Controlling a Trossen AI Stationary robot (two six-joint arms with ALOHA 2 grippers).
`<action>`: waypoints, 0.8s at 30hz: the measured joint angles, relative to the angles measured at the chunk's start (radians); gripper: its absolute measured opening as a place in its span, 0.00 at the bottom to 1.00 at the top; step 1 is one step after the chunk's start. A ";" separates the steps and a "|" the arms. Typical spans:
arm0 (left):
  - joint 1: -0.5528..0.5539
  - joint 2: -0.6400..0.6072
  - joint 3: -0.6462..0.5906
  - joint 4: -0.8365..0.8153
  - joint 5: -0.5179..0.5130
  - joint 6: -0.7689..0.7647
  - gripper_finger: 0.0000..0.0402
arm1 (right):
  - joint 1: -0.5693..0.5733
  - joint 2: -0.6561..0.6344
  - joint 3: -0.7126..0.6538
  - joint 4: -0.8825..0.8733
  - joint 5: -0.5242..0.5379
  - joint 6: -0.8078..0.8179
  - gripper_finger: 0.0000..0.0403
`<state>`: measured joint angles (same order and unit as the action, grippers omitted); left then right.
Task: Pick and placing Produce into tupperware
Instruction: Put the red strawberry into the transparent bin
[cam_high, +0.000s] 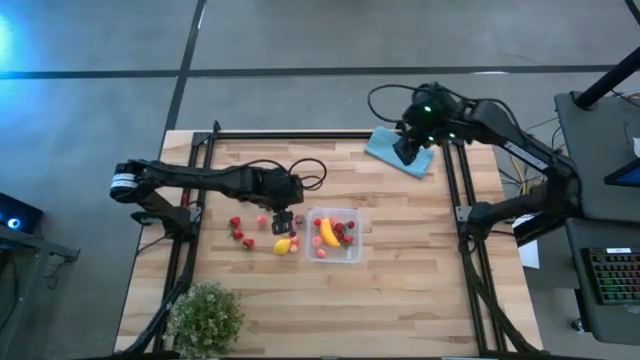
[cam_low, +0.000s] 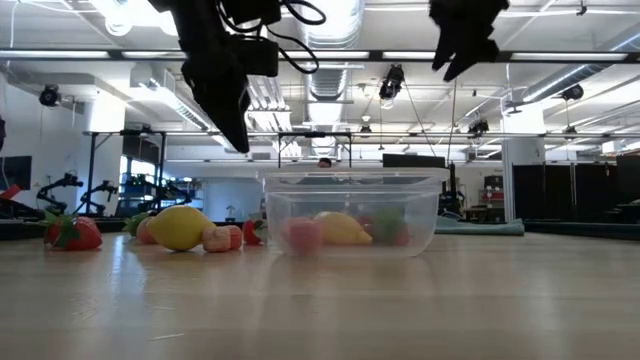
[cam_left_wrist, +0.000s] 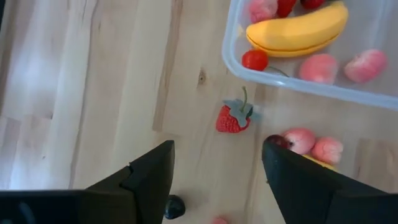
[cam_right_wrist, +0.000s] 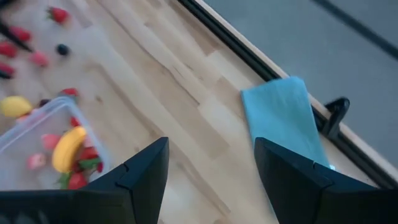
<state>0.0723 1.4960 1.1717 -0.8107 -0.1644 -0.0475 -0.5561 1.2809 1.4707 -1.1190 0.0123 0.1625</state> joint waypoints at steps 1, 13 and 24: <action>0.000 0.000 0.000 0.001 0.007 0.007 0.57 | 0.014 -0.022 -0.003 0.002 0.000 -0.006 0.57; 0.040 0.000 -0.021 0.046 0.080 0.003 0.57 | 0.189 -0.363 -0.162 0.183 0.016 -0.011 0.57; 0.066 0.007 -0.041 0.109 0.125 0.037 0.57 | 0.255 -0.548 -0.490 0.690 -0.385 0.084 0.57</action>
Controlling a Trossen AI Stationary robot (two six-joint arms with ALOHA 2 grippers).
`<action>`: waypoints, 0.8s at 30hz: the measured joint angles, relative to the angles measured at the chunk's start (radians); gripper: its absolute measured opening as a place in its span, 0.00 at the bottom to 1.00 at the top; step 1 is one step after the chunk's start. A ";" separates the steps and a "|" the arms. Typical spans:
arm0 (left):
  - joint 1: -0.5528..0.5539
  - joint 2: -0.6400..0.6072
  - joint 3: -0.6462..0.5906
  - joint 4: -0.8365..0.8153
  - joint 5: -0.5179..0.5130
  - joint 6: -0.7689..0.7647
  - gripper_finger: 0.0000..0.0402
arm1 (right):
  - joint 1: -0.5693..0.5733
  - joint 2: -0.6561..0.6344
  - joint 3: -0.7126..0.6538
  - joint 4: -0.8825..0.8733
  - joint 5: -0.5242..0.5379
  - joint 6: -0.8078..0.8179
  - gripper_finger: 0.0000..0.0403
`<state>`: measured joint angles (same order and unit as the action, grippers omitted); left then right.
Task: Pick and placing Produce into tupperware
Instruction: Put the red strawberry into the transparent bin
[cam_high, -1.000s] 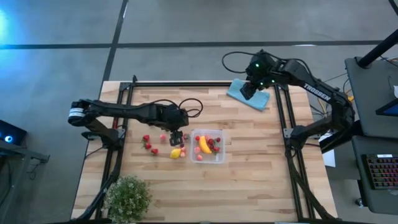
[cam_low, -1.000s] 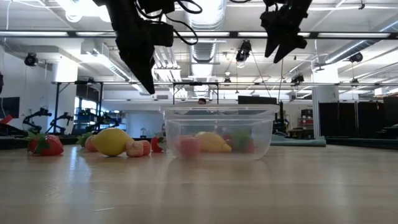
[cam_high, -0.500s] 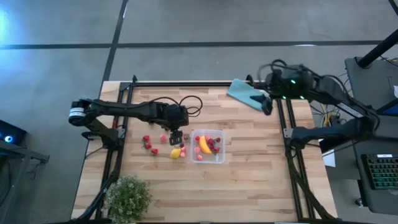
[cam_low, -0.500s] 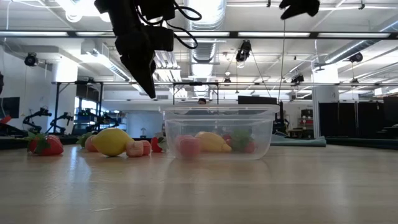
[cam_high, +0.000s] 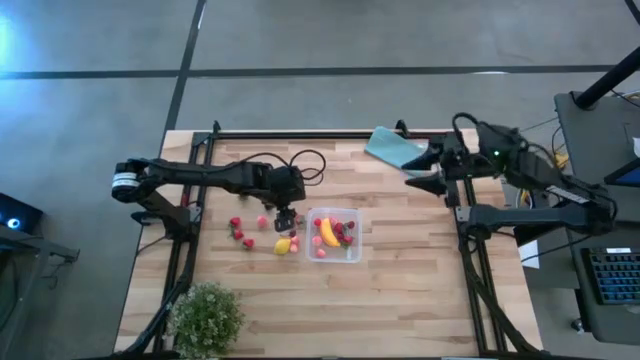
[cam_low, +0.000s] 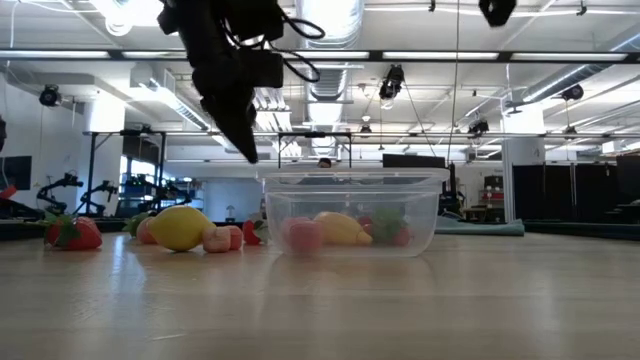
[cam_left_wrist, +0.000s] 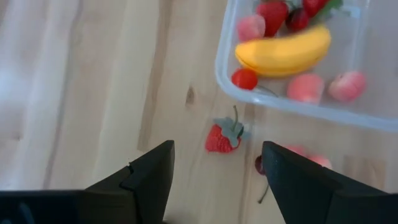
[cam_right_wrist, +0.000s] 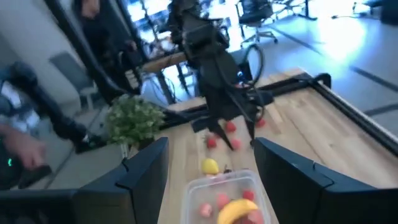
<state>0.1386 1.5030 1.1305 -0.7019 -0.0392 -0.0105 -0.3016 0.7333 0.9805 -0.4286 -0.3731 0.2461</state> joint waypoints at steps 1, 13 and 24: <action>0.003 0.001 -0.010 -0.002 0.005 0.012 0.57 | 0.003 -0.017 -0.049 0.047 -0.005 0.024 0.57; 0.004 0.005 -0.142 0.071 0.035 0.192 0.57 | 0.039 -0.268 -0.533 0.707 -0.087 0.175 0.57; 0.004 0.015 -0.210 0.244 0.065 0.261 0.57 | 0.045 -0.370 -0.800 0.999 -0.072 0.270 0.57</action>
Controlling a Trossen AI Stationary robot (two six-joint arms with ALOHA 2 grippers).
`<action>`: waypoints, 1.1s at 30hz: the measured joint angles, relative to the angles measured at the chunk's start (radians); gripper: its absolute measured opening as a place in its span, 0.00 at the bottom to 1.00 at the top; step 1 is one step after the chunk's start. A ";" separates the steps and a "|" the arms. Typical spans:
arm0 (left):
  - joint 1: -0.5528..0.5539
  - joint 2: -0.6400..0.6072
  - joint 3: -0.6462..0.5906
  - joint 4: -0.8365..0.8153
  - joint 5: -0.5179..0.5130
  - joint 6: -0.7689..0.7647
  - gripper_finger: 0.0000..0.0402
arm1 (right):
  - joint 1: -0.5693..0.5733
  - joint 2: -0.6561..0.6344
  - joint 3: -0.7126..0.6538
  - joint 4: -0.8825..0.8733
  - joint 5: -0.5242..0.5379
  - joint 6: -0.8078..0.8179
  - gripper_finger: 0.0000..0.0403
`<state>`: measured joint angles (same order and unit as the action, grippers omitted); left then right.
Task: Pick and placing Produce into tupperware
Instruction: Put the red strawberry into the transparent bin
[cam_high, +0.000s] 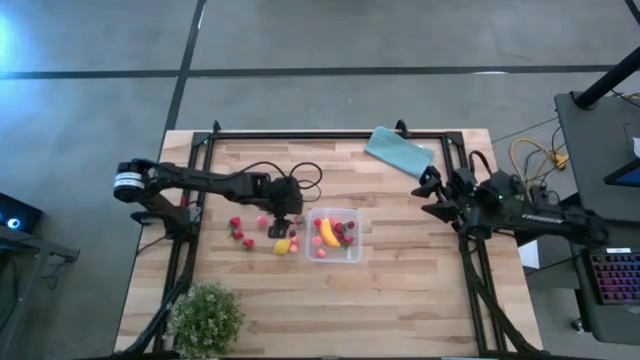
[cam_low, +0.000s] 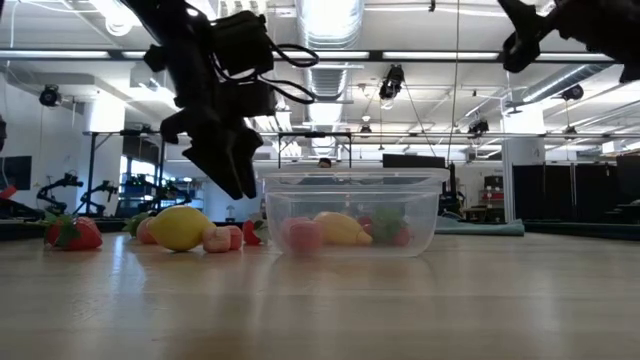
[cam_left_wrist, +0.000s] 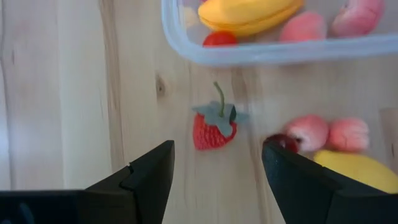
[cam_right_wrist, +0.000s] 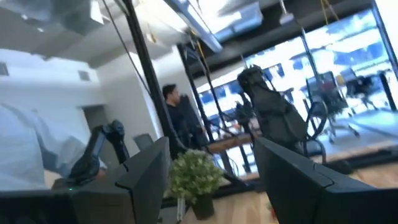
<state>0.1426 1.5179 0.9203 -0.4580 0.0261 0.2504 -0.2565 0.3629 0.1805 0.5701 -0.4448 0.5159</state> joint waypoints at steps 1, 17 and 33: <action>0.001 0.002 0.000 0.008 0.000 0.001 0.57 | 0.000 -0.005 -0.020 0.034 0.000 0.004 0.57; 0.002 0.118 0.002 0.070 0.029 0.052 0.57 | -0.001 -0.053 -0.172 0.135 0.001 0.050 0.57; 0.002 0.195 0.003 0.115 0.036 0.049 0.56 | -0.001 -0.050 -0.172 0.115 0.002 0.060 0.57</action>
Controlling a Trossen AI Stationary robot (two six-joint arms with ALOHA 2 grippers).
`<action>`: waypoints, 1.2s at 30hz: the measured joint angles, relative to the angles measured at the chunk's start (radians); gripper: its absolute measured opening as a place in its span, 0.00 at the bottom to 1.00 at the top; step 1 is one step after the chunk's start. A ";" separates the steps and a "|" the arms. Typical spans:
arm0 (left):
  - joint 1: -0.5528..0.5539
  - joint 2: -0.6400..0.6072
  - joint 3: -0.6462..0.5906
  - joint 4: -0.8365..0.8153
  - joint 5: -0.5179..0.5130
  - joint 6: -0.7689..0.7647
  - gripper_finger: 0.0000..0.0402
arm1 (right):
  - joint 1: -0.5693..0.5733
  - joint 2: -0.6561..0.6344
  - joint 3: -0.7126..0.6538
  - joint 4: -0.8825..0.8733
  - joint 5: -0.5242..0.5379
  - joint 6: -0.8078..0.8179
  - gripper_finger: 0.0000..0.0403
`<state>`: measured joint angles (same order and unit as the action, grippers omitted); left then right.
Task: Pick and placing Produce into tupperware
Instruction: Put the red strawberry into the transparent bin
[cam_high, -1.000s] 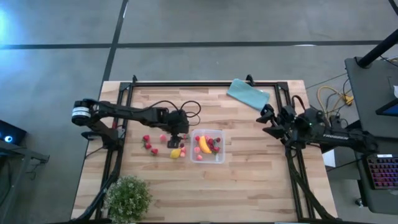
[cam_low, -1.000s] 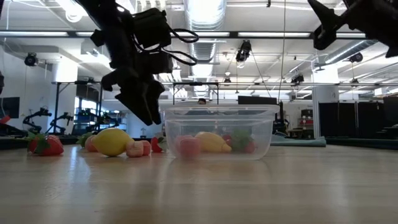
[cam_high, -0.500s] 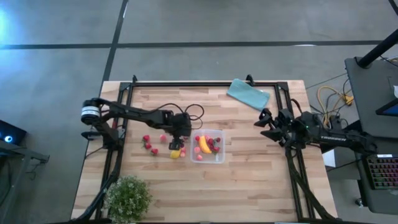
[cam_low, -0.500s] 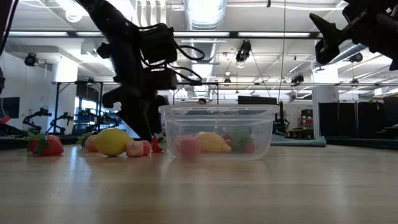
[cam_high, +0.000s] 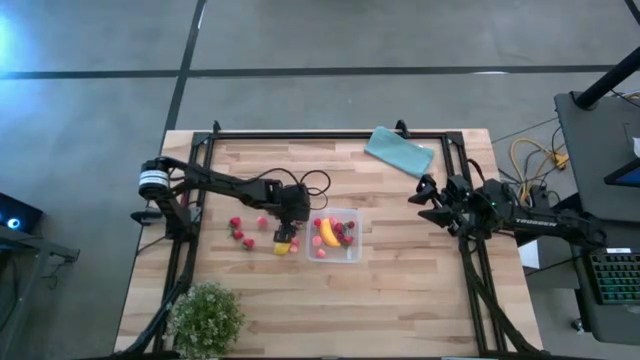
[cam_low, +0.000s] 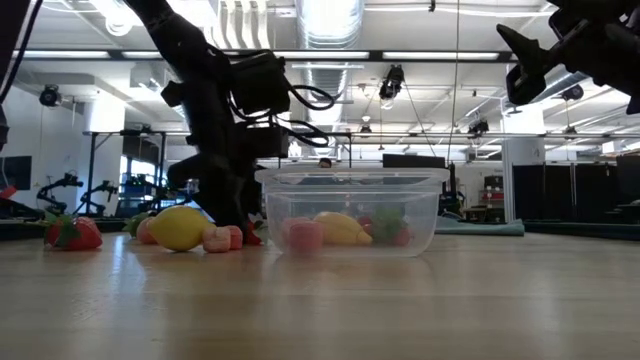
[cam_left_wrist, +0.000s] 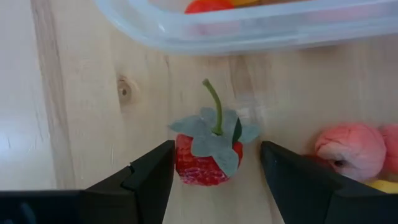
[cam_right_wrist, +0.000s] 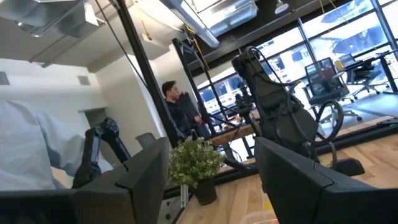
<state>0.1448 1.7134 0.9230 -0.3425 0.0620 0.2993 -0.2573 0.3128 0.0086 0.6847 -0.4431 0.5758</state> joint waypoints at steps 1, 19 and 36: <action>0.000 0.000 0.000 0.000 0.000 0.000 0.54 | 0.000 0.000 0.000 -0.001 0.000 0.000 0.57; 0.017 0.003 0.000 0.028 -0.011 0.000 0.33 | 0.000 0.005 0.000 0.000 0.000 0.000 0.57; 0.010 -0.310 0.054 -0.107 -0.014 -0.132 0.33 | 0.000 0.005 0.000 0.000 0.000 0.000 0.57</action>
<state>0.1544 1.4032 0.9774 -0.4499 0.0475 0.1675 -0.2573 0.3175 0.0090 0.6848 -0.4435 0.5758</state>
